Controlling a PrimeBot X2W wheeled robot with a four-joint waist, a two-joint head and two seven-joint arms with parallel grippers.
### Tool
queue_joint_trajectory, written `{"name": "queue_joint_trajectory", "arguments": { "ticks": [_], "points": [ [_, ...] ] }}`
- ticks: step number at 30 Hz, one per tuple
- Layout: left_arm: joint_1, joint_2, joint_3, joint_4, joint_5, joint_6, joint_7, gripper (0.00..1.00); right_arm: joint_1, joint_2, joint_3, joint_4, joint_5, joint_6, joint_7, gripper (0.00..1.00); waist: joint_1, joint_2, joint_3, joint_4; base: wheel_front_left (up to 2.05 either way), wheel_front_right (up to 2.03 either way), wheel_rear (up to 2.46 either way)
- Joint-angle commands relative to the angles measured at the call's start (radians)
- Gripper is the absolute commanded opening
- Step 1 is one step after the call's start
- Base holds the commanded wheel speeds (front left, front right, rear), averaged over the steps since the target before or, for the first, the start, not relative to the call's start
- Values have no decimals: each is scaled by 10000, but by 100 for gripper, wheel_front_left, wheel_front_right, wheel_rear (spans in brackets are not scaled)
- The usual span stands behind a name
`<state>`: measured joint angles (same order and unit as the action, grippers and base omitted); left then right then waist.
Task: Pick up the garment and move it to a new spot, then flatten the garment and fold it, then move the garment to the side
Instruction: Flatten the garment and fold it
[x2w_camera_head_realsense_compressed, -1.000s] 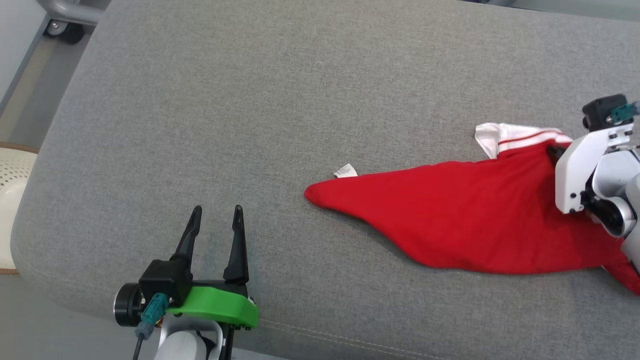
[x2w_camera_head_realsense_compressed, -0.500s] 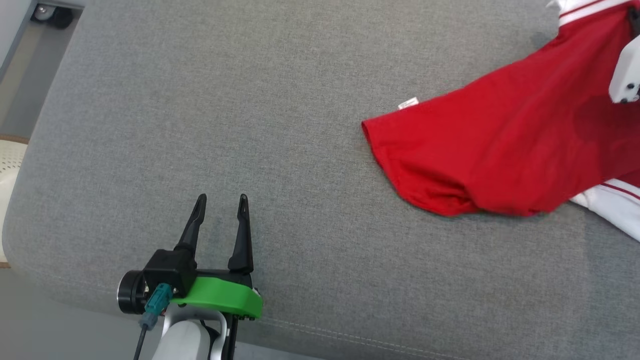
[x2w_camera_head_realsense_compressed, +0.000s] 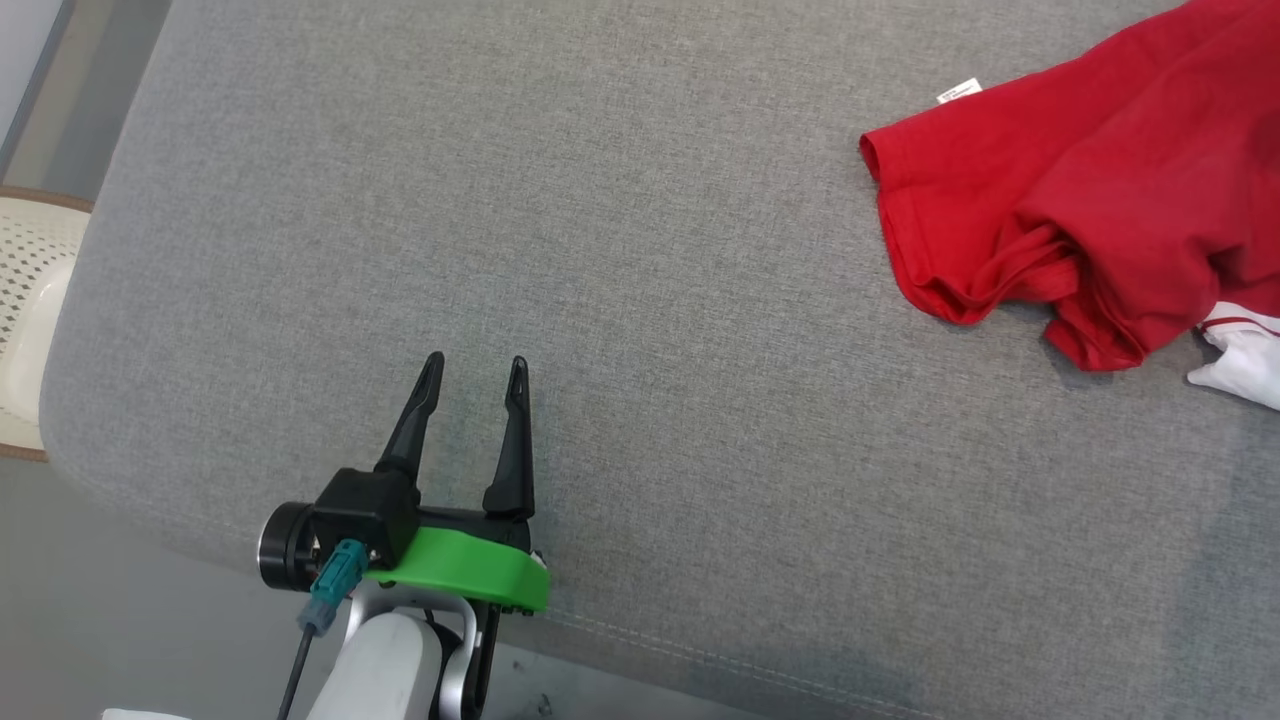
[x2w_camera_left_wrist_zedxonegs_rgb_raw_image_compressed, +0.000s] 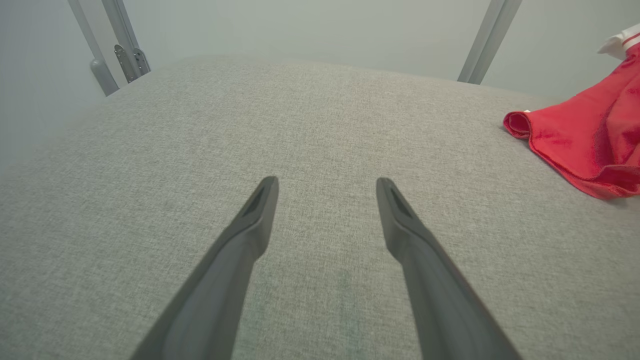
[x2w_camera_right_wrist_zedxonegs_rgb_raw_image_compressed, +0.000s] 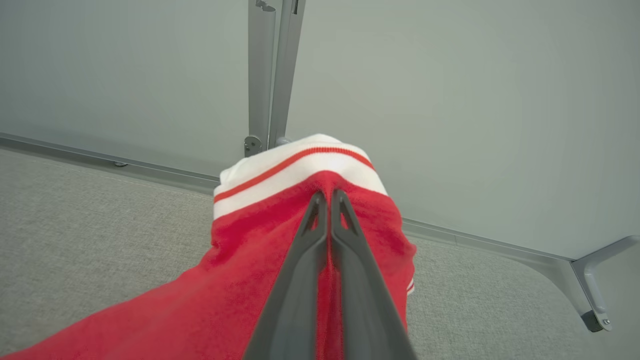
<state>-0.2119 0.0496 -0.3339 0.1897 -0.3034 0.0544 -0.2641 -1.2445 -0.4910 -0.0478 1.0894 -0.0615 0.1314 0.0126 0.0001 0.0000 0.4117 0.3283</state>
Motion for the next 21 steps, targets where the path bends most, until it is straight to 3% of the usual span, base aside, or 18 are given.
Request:
{"name": "queue_joint_trajectory", "arguments": {
  "ticks": [1, 2, 6, 11, 21],
  "points": [
    [-175, 19, -44, -37, -40, 98, 0, 100, -57, 141, -334, 61, -389, -16, -206, 40, -1, 0, 196, 194, 0, 0, 0],
    [-190, 19, -66, -34, -60, 118, 0, 100, -2, 234, -545, 76, -582, -16, -327, 100, -1, 0, 210, 191, 0, 0, 0],
    [-197, 19, -42, -27, -23, 184, 0, 100, 266, 712, -961, -6, -1393, -16, -778, 100, -1, 0, 139, -10, 0, 0, 0],
    [-182, 21, 15, 17, 121, 83, 0, 100, 378, 1521, -979, 176, -1404, -16, -1511, 100, -1, 0, -123, -480, 0, 0, 0],
    [217, 22, 440, 214, 525, -91, 0, 100, 1608, 2894, 1088, 151, 20, -16, -2704, 100, -1, 0, -1043, -1588, 0, 0, 0]
  ]
}}
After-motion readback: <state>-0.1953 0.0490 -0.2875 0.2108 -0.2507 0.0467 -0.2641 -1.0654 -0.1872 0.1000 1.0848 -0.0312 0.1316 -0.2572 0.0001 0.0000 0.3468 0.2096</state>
